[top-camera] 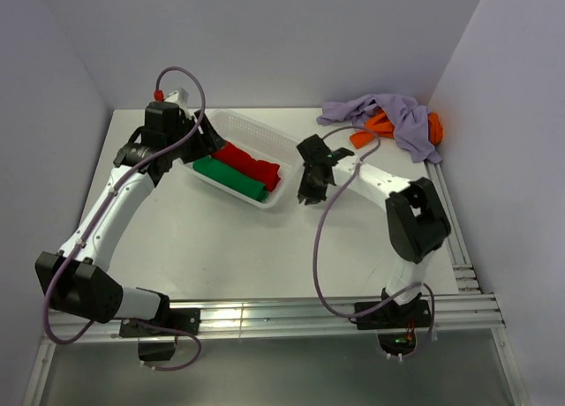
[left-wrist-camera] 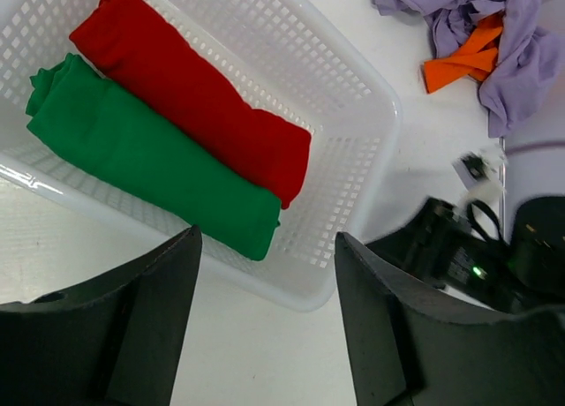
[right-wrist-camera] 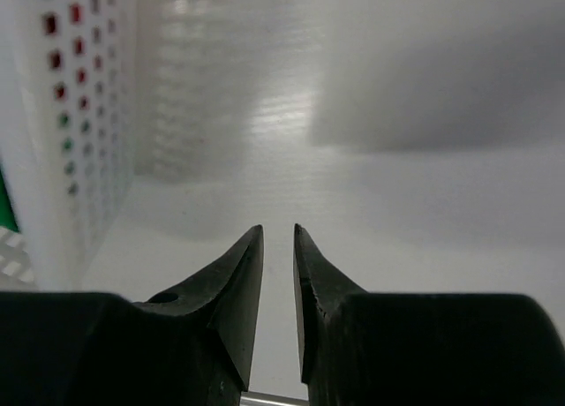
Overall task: Roll the t-shirts
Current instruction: Place the rolled tshirt into the container
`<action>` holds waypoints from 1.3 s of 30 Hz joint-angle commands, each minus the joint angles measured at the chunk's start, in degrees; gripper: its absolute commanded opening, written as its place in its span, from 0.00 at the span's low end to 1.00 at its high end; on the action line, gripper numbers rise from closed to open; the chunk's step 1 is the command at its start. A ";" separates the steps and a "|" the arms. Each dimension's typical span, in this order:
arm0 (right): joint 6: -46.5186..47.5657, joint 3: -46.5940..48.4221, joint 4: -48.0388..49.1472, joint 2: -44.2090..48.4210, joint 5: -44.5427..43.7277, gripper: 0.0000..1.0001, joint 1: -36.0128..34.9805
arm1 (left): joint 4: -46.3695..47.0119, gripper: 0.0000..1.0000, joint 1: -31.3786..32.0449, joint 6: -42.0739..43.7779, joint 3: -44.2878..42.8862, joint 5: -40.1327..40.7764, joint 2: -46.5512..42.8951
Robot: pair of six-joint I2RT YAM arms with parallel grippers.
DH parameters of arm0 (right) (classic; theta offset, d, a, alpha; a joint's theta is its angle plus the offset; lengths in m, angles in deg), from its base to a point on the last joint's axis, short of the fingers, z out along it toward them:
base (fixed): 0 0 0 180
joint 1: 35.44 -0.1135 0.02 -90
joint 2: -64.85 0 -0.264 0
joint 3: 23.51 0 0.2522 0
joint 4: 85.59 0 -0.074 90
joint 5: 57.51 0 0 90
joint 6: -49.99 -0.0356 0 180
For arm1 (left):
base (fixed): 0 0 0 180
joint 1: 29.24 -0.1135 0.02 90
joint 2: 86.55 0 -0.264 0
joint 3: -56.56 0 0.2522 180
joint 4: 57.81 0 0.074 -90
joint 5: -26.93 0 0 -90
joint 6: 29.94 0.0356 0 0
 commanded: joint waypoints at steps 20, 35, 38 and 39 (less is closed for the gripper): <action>-1.02 19.80 5.41 -9.92 2.41 0.29 -2.63 | -0.07 0.68 -0.65 0.27 3.81 1.65 -9.39; 5.84 -19.08 7.09 47.20 -4.00 1.00 -3.07 | 2.49 0.99 -0.65 -4.74 16.64 -0.03 -21.33; 6.11 -20.58 4.72 53.19 -7.25 1.00 -3.07 | 3.18 0.99 -0.65 -5.80 21.02 0.33 -25.72; 5.93 -21.10 3.85 54.52 -9.17 1.00 -3.16 | 3.53 1.00 -0.65 -6.32 21.83 0.33 -26.87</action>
